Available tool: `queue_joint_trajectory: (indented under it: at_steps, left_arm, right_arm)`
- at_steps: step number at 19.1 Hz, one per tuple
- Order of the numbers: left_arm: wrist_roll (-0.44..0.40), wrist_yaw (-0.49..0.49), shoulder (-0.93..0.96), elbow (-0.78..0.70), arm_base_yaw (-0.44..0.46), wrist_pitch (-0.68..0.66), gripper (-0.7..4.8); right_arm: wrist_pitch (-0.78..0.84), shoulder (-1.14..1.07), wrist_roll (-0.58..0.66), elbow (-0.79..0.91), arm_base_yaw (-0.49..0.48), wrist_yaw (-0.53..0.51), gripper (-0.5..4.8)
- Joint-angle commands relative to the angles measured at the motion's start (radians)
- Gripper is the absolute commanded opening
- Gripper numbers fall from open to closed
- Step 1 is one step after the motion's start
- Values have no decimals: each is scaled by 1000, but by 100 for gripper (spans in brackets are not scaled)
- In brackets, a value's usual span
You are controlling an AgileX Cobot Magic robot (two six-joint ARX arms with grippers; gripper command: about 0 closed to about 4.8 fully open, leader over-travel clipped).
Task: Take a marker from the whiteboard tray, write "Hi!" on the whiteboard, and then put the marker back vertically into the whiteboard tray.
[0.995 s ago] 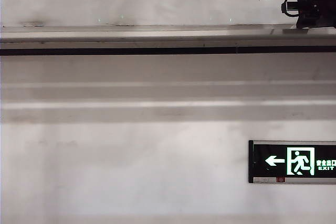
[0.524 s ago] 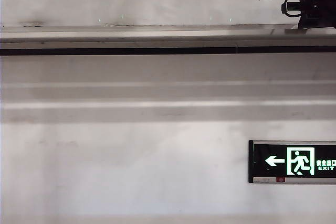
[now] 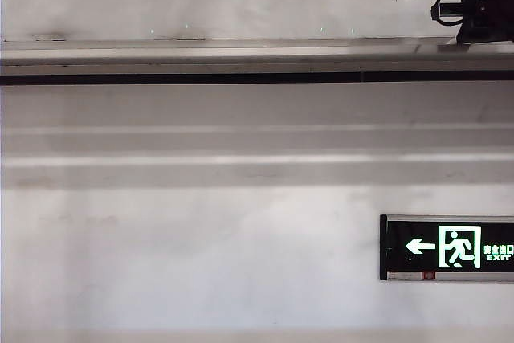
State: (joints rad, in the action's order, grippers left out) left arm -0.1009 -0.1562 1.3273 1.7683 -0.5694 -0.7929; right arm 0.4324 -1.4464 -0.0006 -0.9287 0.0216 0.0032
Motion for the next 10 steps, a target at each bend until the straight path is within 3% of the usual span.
queue_joint_trajectory:
  at_steps: [1,10]
  left_arm:
    - [-3,-5,-5,5,0,2,-6]
    - [-3,-5,-5,5,0,3,-6]
  right_arm:
    - [-56,44,-31,-6,0,2,-1]
    - [-238,294,-26,-6,2,0,-1]
